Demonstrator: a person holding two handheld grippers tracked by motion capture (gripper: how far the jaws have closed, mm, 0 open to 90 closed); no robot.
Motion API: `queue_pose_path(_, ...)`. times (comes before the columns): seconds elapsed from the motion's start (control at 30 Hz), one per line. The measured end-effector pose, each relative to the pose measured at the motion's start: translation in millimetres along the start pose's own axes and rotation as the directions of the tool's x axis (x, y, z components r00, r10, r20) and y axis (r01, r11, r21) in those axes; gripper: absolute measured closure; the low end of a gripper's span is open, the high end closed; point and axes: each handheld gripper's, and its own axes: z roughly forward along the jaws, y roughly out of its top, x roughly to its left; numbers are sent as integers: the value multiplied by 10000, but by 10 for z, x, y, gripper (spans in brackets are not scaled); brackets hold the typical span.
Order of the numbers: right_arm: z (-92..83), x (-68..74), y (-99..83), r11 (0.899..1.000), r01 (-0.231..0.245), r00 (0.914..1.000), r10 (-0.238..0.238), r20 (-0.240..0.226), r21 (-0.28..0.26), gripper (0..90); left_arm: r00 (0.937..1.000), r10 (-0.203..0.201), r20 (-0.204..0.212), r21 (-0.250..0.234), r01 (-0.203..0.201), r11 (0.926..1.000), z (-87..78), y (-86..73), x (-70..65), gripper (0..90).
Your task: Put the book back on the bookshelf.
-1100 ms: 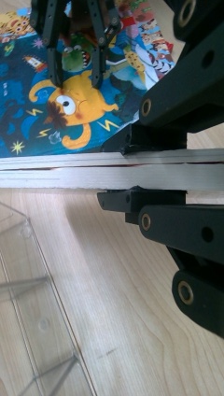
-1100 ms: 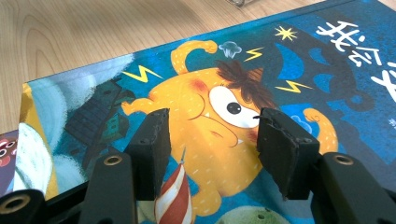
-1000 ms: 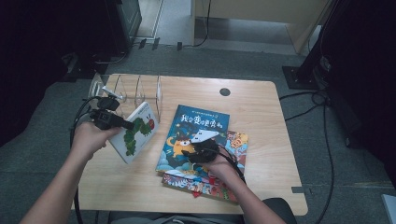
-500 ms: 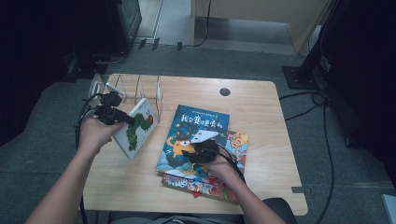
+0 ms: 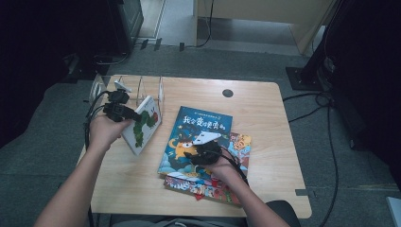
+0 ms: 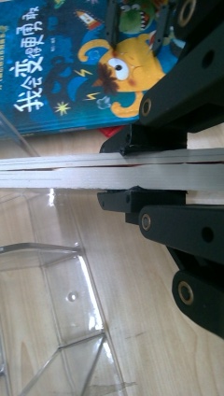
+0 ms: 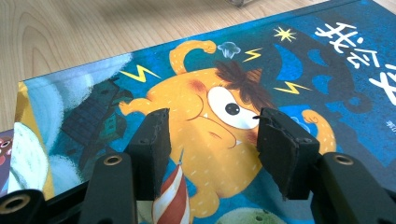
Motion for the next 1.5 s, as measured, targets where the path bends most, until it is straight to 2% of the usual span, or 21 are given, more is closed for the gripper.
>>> queue_pose_path(0.2,0,-2,2,10000,-12,10000,12,9,18,441,9996,-93,-269,2,93,10000,89,73,-30,775)
queue_pose_path(0.4,3,-6,4,10000,-25,10000,25,5,19,441,9994,-109,-326,115,112,9999,116,93,-51,772)
queue_pose_path(0.67,5,-8,5,10000,6,10000,-6,27,11,442,9997,-7,-255,858,29,9963,154,129,-91,761)
queue_pose_path(0.7,5,-8,5,10000,16,10000,-16,34,14,442,9998,18,-213,1166,7,9932,175,147,-101,755)
queue_pose_path(0.73,6,-8,5,10000,16,10000,-16,39,13,443,9998,38,-214,1279,-11,9918,192,157,-114,754)
queue_pose_path(0.97,5,-6,5,10000,12,10000,-12,52,18,446,9998,-123,-130,1573,142,9874,221,228,-142,740)
queue_pose_path(1.13,5,-5,5,10000,17,10000,-17,56,18,446,9995,-231,-216,1615,263,9865,223,237,-137,755)
queue_pose_path(1.2,5,-6,6,10000,28,10000,-28,57,23,447,9988,-217,-436,1707,288,9849,216,246,-135,768)
queue_pose_path(1.33,6,-6,6,10000,34,10000,-34,58,20,450,9979,-274,-593,1669,370,9853,207,248,-129,779)
queue_pose_path(1.5,9,-8,9,10000,36,10000,-36,58,11,459,9963,-624,-587,1480,704,9865,144,288,-134,780)
